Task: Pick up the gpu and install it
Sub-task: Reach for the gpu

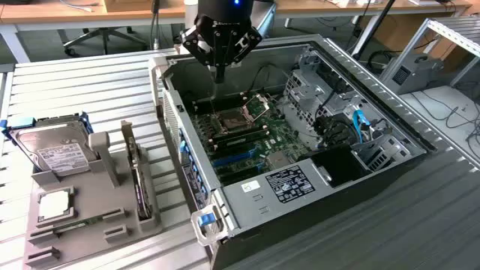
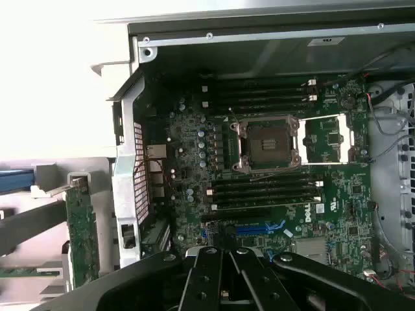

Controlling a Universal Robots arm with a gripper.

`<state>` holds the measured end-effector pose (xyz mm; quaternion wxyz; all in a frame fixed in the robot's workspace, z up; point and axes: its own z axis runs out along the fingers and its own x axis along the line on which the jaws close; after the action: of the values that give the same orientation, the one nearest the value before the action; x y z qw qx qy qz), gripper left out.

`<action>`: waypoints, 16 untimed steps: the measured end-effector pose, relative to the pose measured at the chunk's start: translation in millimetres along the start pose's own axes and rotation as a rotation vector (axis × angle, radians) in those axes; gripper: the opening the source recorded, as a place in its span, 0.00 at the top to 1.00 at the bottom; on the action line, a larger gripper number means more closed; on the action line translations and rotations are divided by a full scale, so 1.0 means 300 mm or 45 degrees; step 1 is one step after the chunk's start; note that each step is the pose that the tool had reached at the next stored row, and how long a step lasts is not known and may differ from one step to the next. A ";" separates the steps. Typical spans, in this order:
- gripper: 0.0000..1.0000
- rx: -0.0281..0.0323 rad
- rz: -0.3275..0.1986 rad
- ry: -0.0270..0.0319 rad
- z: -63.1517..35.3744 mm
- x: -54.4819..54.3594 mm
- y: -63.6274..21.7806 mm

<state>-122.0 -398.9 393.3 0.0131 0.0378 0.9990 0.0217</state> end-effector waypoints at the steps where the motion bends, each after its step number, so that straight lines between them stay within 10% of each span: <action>1: 0.89 0.0000 0.000 0.0000 0.000 0.003 0.000; 16: 0.89 0.0000 0.000 0.0000 -0.001 0.024 -0.002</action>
<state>-129.3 -398.9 393.3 0.0131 0.0379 0.9990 0.0217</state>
